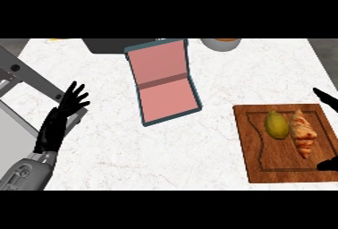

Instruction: Pick the croissant from the cutting board and place it in the cardboard box

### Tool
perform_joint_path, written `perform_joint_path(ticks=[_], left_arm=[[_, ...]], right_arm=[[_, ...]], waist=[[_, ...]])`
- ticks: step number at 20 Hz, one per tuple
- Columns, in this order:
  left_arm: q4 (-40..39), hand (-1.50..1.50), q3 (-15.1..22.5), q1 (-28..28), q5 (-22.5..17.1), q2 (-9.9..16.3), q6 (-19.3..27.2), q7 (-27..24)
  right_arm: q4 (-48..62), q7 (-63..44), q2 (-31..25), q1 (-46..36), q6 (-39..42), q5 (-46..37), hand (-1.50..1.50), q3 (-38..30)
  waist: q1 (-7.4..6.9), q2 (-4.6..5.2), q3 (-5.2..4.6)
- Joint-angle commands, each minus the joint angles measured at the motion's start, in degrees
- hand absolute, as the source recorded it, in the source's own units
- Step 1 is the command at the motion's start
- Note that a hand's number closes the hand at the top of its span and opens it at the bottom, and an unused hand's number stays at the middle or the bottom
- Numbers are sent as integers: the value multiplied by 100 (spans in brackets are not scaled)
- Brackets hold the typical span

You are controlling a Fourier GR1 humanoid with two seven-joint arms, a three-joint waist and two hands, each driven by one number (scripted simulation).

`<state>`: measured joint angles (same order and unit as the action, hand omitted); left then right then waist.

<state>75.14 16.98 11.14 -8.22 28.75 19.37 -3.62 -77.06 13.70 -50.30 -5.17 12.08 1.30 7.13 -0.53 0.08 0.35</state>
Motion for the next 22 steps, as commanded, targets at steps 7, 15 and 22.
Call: perform_joint_path(ticks=[7, 15, 22], left_arm=[[-318, 0, -528, -229, 31, 648, 97, 357], [-388, 0, -347, -61, 284, 408, 263, 428], [-251, 0, -549, -121, 127, 631, 25, 457]], right_arm=[[1482, 2631, -672, 19, 308, -828, -150, -223], [1388, 1726, -1416, -862, 766, -2341, -150, 771], [1522, 1073, -1371, -1589, 1594, -3241, -150, 1514]], waist=[[-172, 55, -9], [-317, 94, -40], [-384, 83, -40]])
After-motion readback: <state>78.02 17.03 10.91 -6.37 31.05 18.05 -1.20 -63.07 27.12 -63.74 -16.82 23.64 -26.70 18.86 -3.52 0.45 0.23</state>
